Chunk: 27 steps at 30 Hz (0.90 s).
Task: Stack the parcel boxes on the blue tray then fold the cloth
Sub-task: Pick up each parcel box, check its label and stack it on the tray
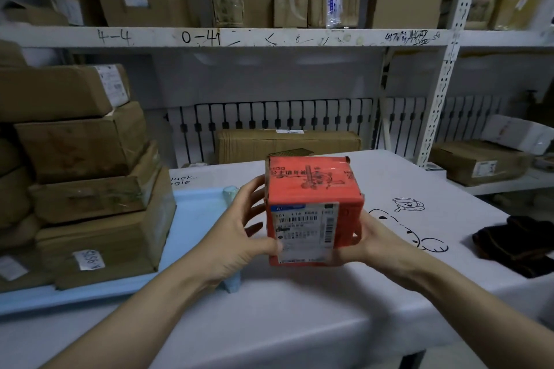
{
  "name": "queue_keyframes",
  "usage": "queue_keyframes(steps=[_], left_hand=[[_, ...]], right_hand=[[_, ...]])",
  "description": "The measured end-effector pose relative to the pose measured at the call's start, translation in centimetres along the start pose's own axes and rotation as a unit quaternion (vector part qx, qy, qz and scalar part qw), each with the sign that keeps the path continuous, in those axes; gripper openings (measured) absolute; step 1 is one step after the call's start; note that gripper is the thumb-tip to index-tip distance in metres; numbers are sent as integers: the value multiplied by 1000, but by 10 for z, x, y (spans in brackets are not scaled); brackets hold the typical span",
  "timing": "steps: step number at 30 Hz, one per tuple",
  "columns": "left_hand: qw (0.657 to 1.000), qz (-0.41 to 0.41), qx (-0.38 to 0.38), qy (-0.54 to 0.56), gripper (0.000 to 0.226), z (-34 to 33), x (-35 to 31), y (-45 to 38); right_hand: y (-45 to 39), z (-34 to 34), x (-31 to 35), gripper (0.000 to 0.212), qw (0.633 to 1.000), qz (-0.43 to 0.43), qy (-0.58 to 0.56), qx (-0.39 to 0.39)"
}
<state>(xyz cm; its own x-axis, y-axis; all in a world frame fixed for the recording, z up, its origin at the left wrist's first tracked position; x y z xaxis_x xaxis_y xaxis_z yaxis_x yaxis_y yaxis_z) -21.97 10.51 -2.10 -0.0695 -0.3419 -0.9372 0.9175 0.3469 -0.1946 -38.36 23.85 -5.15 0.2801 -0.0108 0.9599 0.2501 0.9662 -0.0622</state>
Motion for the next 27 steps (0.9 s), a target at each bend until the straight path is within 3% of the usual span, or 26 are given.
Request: queue_keyframes(steps=[12, 27], left_hand=[[1000, 7, -9, -15, 106, 0, 1, 0], [1000, -4, -23, -4, 96, -4, 0, -6]], right_hand=[[0, -1, 1, 83, 999, 29, 5, -24], [0, 7, 5, 84, 998, 39, 19, -52]])
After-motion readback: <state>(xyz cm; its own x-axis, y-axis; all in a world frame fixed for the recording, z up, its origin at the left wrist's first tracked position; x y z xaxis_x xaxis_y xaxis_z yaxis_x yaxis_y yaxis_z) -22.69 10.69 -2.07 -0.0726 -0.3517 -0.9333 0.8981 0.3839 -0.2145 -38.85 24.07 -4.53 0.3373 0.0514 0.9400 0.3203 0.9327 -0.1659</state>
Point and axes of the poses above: each hand's wrist, its own y-axis away from the middle knuckle, its own z-axis out of the back of the hand, x = y × z, the point moved 6 cm from there along -y, towards the middle knuckle, and after that the axes turned 7 degrees about x, right-handed, at the moved point
